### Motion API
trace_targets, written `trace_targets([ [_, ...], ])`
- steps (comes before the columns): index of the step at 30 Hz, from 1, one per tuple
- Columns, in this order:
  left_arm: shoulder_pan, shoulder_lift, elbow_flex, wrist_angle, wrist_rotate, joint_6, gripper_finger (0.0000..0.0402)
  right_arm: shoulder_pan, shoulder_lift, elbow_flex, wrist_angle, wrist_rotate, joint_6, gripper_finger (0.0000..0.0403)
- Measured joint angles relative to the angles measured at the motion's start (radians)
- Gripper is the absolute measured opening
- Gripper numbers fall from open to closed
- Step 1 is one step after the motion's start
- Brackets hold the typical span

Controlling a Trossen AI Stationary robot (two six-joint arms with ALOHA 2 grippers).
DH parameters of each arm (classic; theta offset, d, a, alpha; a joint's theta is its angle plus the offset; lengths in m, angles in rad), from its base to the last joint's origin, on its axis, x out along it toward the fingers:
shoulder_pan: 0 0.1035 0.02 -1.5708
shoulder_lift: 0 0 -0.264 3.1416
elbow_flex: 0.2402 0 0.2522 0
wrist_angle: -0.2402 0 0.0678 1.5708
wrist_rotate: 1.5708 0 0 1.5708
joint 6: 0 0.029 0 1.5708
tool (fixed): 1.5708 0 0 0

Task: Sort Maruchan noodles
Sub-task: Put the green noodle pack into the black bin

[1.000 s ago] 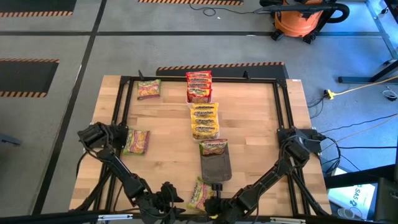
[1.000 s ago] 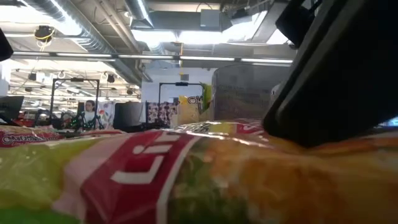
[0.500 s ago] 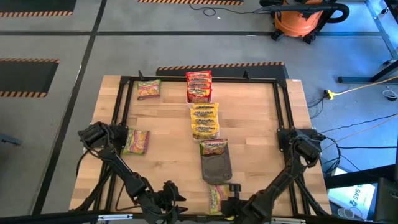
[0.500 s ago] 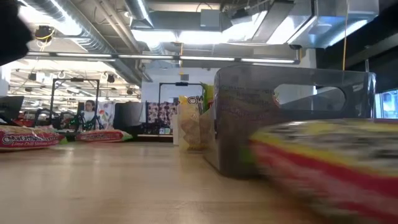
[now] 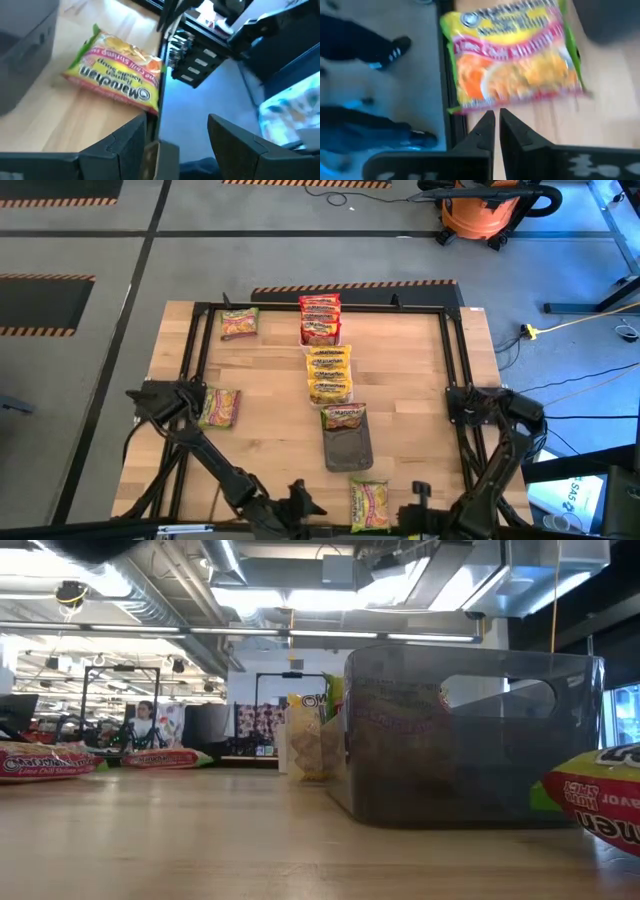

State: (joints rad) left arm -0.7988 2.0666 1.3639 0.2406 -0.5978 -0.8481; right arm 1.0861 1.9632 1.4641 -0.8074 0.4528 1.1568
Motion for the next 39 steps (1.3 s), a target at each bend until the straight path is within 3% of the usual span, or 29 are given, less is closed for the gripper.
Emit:
trace_targets([
  [6,0.044,0.139,0.177,-0.055,0.020,0.145,0.0206,0.038,-0.090,-0.225,0.204,0.035,0.340,0.0005],
  [12,0.101,0.240,0.264,-0.055,0.121,0.203,0.0206,0.027,-0.125,-0.430,0.538,0.002,0.489,0.0020],
  [17,0.134,0.276,0.271,-0.062,0.190,0.200,0.0206,0.011,-0.126,-0.521,0.717,0.003,0.541,0.0115],
  [23,0.160,0.275,0.270,-0.110,0.228,0.205,0.0206,-0.009,-0.131,-0.531,0.760,0.048,0.541,0.0262],
  [28,0.185,0.274,0.270,-0.139,0.262,0.205,0.0206,-0.047,-0.128,-0.531,0.754,0.080,0.541,0.0330],
  [33,0.217,0.274,0.270,-0.150,0.307,0.204,0.0206,-0.093,-0.087,-0.528,0.771,0.049,0.538,0.0345],
  [39,0.218,0.274,0.270,-0.155,0.332,0.202,0.0206,-0.098,-0.057,-0.528,0.853,0.090,0.521,0.0328],
])
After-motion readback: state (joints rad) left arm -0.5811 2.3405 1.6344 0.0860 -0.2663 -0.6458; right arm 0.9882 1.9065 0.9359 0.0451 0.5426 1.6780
